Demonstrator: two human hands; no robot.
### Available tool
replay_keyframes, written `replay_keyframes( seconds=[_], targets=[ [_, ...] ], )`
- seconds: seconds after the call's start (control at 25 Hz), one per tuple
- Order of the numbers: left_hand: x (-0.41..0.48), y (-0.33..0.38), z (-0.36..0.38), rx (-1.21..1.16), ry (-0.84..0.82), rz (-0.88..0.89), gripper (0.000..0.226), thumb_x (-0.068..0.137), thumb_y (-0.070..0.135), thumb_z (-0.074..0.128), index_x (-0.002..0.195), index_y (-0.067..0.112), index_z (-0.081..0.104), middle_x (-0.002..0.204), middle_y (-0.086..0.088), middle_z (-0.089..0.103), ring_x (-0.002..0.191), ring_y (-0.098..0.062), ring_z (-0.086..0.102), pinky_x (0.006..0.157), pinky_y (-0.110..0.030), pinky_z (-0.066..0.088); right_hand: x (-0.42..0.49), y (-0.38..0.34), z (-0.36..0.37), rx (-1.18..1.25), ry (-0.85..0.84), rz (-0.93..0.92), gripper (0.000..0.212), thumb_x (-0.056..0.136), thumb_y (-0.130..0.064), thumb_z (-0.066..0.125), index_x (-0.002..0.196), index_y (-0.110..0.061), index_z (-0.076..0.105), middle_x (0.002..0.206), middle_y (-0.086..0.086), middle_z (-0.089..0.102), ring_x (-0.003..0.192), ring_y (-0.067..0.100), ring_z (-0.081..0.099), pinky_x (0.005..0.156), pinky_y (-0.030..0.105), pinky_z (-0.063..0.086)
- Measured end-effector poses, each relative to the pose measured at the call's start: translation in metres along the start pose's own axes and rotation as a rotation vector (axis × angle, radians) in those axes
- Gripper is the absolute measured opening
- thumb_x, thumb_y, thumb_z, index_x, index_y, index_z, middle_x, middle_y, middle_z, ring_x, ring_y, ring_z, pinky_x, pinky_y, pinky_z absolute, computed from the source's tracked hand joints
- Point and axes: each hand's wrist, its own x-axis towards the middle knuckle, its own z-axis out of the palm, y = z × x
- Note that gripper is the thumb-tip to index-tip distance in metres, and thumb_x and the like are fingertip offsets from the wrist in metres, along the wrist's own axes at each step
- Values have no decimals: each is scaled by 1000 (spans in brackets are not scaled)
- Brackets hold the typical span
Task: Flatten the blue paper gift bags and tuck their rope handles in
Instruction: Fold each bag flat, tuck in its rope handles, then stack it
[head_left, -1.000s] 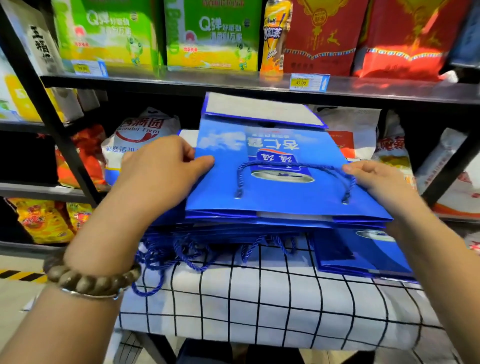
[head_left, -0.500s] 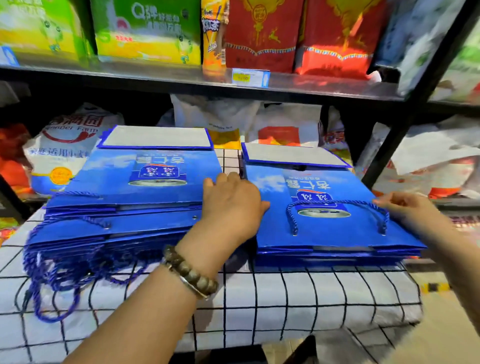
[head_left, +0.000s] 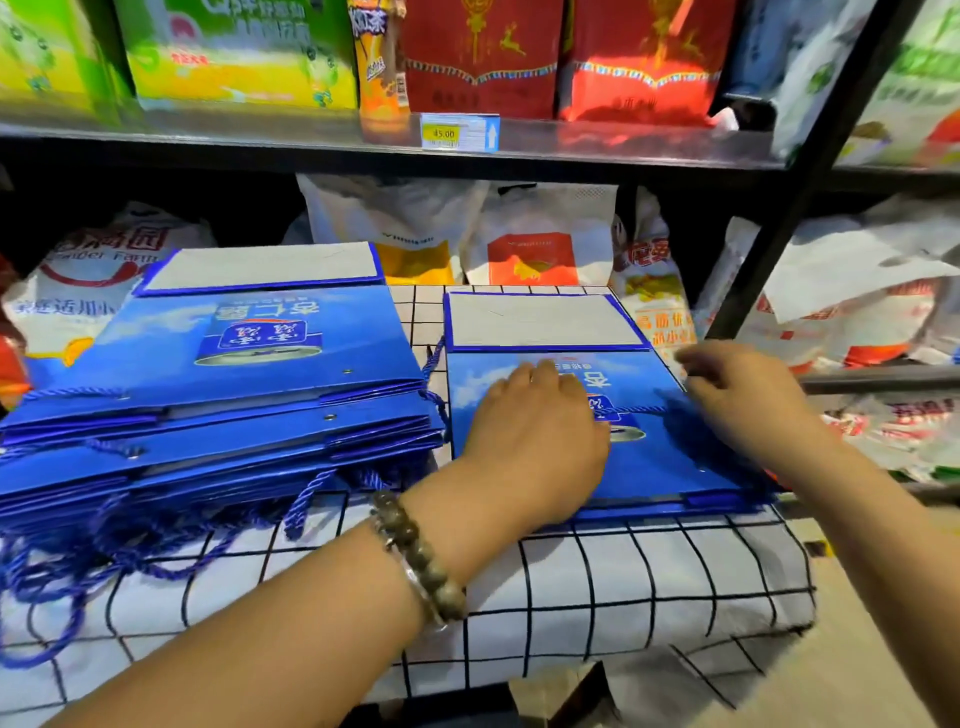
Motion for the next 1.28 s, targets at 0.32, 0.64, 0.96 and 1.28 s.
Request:
replay_keyframes(
  seconds=[0.32, 0.64, 0.96, 1.28],
  targets=[
    [13, -15, 36, -93, -343, -76, 69, 94, 56, 21, 148, 19, -1, 156, -6, -12, 142, -25, -16, 113, -48, -9, 0, -23, 45, -210, -578, -176, 61, 96, -47, 28, 147, -23, 4, 157, 3, -6, 144, 18, -4, 117, 41, 5],
    [10, -18, 35, -186, -269, -56, 66, 94, 52, 27, 148, 19, 7, 157, -7, -3, 143, -22, -9, 113, -46, -7, -2, -29, 45, -323, -625, -168, 62, 97, -47, 20, 146, -21, -8, 155, 3, -14, 143, 18, -9, 115, 42, 0],
    [-104, -48, -55, -458, 380, 267, 26, 84, 36, 45, 103, 29, 61, 107, 14, 63, 99, -4, 56, 82, -29, 47, -24, -104, 16, 124, -62, -458, 31, 88, -13, 56, 118, -15, 60, 125, 2, 59, 117, 21, 51, 96, 29, 34],
    [-142, -181, -77, 33, 332, -436, 46, 89, 45, 50, 124, 17, 55, 129, -1, 55, 118, -22, 50, 96, -32, 37, -28, -234, 44, 178, -369, -708, 46, 86, -41, 57, 129, -27, 51, 136, -8, 50, 126, 13, 43, 104, 33, 36]
  ],
)
